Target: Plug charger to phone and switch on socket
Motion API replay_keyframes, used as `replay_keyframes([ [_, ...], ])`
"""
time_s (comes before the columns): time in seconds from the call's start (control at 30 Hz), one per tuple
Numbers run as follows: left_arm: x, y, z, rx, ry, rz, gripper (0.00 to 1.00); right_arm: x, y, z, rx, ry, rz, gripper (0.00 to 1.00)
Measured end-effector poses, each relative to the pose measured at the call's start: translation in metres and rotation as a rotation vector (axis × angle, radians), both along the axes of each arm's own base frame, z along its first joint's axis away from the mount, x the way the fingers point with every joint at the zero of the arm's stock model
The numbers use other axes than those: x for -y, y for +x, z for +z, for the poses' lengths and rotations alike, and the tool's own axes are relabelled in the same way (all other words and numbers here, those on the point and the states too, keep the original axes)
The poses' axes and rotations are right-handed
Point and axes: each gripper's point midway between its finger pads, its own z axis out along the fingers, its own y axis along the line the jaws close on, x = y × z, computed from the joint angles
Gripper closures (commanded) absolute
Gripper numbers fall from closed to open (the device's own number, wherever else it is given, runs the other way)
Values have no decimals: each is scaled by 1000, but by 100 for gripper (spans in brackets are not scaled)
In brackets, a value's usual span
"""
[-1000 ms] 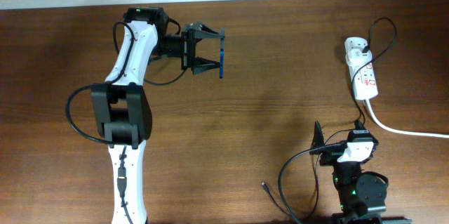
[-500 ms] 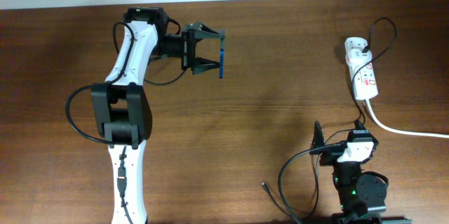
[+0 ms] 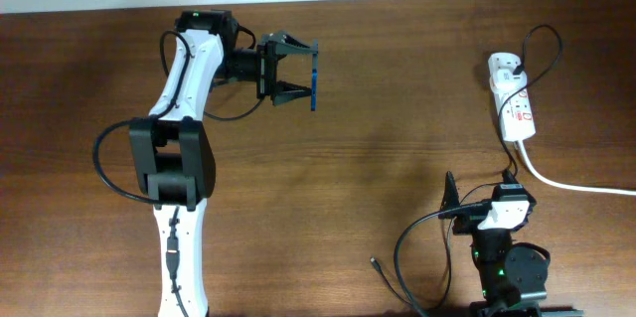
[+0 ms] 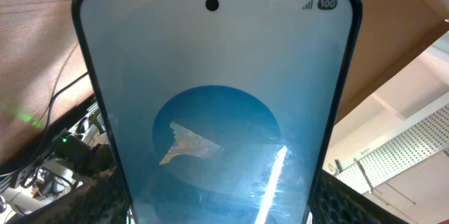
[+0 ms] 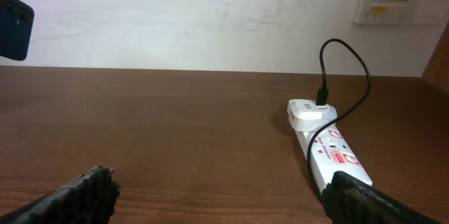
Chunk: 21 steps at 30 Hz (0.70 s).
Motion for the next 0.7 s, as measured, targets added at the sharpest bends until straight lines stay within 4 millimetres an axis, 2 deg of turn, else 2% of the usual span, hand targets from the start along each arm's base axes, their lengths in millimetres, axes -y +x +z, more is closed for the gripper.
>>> replay_keyframes([
  [0.7, 0, 0, 0, 0, 0, 0, 21, 0, 0, 0, 0, 0, 0, 2],
])
